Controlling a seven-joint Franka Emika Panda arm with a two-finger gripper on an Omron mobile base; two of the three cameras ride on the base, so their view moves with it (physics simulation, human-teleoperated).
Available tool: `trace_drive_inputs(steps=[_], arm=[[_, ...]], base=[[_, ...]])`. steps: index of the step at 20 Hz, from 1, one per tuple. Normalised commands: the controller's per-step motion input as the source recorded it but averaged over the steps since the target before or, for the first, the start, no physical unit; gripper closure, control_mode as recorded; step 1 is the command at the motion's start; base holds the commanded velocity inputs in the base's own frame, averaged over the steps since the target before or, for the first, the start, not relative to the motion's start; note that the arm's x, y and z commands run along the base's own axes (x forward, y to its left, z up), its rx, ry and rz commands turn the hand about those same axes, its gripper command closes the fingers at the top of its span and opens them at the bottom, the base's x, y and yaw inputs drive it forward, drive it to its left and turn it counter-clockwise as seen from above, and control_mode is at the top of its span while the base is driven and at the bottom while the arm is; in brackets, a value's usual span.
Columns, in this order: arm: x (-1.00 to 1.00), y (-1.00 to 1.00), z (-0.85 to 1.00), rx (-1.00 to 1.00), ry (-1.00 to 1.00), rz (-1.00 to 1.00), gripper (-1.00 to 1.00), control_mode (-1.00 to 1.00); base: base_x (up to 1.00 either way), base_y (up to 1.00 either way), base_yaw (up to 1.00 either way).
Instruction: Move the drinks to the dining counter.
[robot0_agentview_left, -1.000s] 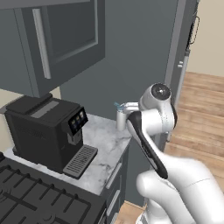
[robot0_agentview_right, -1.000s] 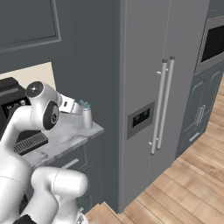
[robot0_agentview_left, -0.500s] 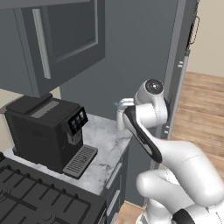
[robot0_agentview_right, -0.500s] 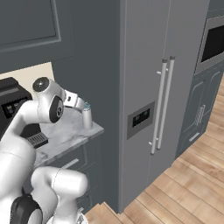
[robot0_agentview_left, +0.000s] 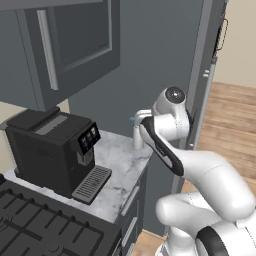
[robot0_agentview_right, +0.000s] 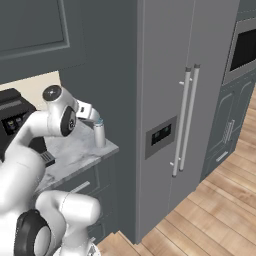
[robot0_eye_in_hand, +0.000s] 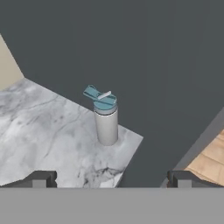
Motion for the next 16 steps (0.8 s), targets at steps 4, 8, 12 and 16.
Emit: trace_drive_inputs(steps=[4, 8, 12, 16], arm=[[0.25, 0.0, -0.16, 0.0, 0.0, 0.02, -1.0, -1.0], [0.24, 0.01, -0.22, 0.0, 0.0, 0.01, -1.0, -1.0], [0.18, 0.03, -0.2, 0.0, 0.0, 0.0, -1.0, -1.0], [0.14, 0.09, -0.21, 0.0, 0.0, 0.0, -1.0, -1.0]], base=[[0.0, 0.0, 0.0], [0.0, 0.0, 0.0], [0.0, 0.0, 0.0], [0.0, 0.0, 0.0]])
